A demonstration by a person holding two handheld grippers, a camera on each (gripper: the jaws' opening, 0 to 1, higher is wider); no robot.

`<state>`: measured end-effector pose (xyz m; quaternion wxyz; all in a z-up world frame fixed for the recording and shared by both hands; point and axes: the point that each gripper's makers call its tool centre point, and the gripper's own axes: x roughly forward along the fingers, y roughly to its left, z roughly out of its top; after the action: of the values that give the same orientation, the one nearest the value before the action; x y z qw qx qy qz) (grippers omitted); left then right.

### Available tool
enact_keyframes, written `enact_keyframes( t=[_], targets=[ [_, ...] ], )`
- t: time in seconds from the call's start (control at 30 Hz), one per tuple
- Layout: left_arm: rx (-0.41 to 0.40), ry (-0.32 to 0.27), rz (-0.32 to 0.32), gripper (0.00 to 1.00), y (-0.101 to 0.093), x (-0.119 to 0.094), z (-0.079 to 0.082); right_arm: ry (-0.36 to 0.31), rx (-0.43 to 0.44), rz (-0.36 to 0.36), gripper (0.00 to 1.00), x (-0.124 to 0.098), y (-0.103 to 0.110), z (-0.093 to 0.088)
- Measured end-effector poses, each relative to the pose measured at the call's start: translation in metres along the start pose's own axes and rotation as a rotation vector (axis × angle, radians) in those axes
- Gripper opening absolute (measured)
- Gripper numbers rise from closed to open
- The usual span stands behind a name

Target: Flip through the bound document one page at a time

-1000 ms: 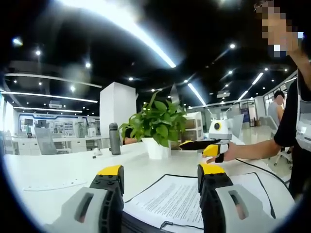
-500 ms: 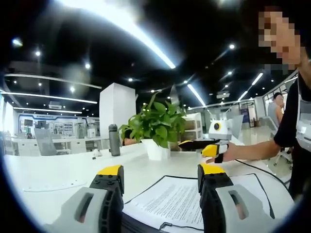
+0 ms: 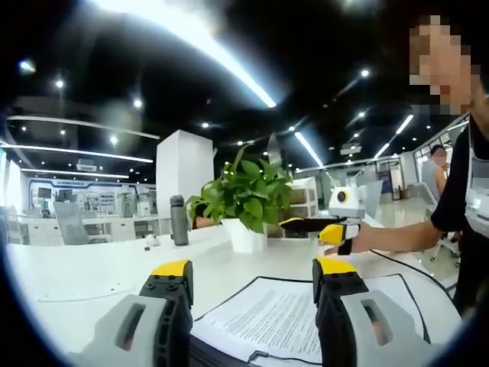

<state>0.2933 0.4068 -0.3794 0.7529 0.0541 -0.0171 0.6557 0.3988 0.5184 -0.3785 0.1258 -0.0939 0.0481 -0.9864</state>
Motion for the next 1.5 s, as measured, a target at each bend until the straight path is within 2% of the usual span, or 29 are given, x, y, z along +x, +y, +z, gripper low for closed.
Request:
enact_keyframes(
  t=[0.23,0.77,1.17,1.33,1.5],
  targets=[
    [-0.002,-0.019,-0.009,0.65,-0.003,-0.001,0.007,0.014,0.007,0.008,0.58,0.003,0.003,-0.004],
    [-0.005,-0.021,-0.017,0.66,-0.005,-0.001,0.008,0.016,0.017,0.023,0.61,0.003,0.006,-0.005],
    [-0.010,-0.026,-0.028,0.72,-0.006,-0.003,0.011,0.011,0.030,0.047,0.62,0.001,0.010,-0.002],
    [-0.013,-0.030,-0.033,0.72,-0.006,-0.004,0.014,0.042,0.030,0.043,0.63,-0.008,0.014,-0.008],
    [-0.015,-0.049,-0.045,0.72,-0.012,-0.003,0.020,0.024,0.026,0.011,0.63,-0.021,0.012,0.003]
  ],
)
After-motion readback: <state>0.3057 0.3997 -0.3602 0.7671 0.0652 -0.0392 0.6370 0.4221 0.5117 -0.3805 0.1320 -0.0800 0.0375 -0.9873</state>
